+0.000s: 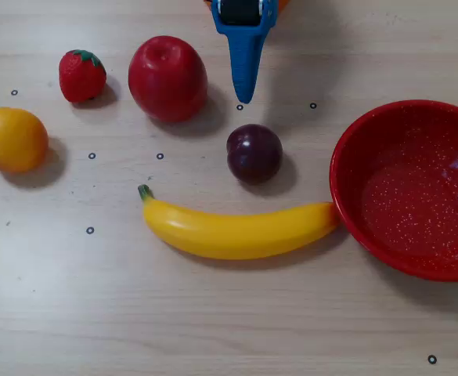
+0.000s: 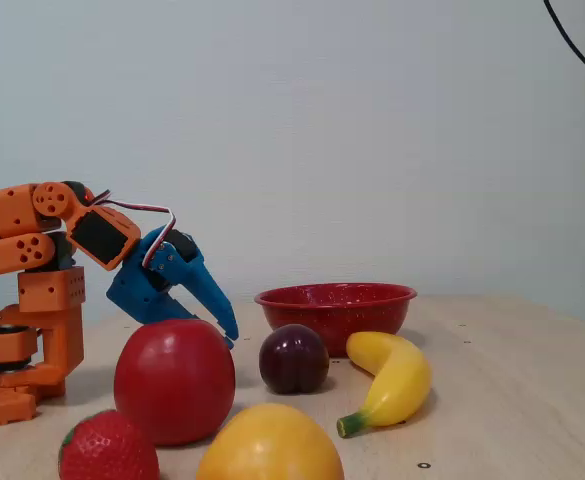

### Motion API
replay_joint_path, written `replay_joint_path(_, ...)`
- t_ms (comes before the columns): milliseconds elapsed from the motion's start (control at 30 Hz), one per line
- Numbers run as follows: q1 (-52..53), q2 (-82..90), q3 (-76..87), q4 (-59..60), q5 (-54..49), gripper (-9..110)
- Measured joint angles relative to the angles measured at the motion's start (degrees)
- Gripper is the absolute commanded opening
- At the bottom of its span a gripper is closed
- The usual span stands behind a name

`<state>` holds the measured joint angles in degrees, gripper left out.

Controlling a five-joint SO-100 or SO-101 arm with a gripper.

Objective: Put the banana in the red bowl.

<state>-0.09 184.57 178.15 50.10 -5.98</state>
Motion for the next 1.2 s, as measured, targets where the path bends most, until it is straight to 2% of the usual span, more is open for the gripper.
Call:
replay_joint_path(700,0.0,-1.7,-0.3,1.0,1.9,0)
replay_joint_path(1000,1.6,-12.5,-9.8,6.4,4.5,0)
replay_joint_path(1200,1.7,-22.1,-20.6,10.5,13.6,0)
